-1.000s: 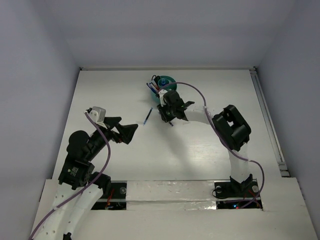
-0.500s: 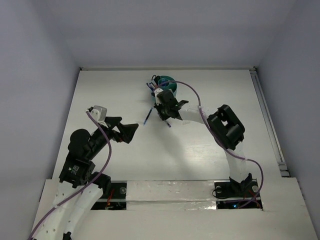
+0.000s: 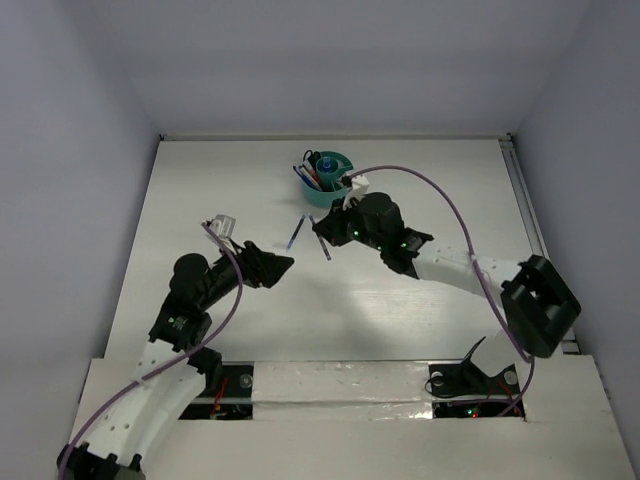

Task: Sort the stationery into containers
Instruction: Pick up the pen from the center of the board.

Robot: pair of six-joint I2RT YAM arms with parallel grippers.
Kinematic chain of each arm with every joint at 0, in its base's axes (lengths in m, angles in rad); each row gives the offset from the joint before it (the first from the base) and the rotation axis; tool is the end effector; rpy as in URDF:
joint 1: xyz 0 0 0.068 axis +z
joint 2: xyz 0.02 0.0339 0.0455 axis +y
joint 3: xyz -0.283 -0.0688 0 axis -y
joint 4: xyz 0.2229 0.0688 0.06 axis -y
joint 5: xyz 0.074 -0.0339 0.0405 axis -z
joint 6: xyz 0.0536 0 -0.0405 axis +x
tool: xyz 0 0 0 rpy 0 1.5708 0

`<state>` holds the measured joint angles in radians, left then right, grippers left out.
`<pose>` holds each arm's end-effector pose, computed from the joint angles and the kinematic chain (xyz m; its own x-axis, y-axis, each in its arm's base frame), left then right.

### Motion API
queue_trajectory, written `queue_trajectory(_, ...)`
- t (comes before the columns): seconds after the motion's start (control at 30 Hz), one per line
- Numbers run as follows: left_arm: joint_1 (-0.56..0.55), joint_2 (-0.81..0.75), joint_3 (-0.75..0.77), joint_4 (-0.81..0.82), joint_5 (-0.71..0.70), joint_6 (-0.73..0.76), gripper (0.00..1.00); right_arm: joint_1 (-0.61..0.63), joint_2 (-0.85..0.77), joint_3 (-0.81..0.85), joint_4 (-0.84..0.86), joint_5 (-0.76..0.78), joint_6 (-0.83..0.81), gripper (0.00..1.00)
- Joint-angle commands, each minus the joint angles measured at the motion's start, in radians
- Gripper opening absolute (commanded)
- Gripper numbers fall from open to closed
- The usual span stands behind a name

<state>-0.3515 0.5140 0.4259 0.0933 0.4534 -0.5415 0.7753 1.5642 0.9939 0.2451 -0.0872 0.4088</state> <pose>0.1075 -0.0644 0.2934 -0.3673 -0.3588 -0.8581 0.6202 0.5931 -0.5135 0.2530 0.2545 0.2860 -0.5100 0.0547 -0.8584 -0.6032 0.6888 0.4022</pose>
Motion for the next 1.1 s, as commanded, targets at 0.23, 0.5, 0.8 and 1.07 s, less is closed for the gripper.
queue_trajectory(0.23, -0.124, 0.193, -0.087, 0.454, 0.008, -0.166, 0.57, 0.088, -0.128, -0.190, 0.398, 0.020, 0.275, 0.00)
queue_trajectory(0.5, -0.202, 0.345, -0.052, 0.545, -0.053, -0.147, 0.44, 0.097, -0.148, -0.210, 0.441, 0.009, 0.297, 0.00)
queue_trajectory(0.8, -0.221, 0.328, -0.061, 0.552, -0.091, -0.137, 0.35, 0.097, -0.167, -0.236, 0.484, 0.012, 0.308, 0.00)
queue_trajectory(1.07, -0.221, 0.373, -0.067, 0.622, -0.056, -0.149, 0.08, 0.097, -0.162, -0.255, 0.497, 0.006, 0.329, 0.00)
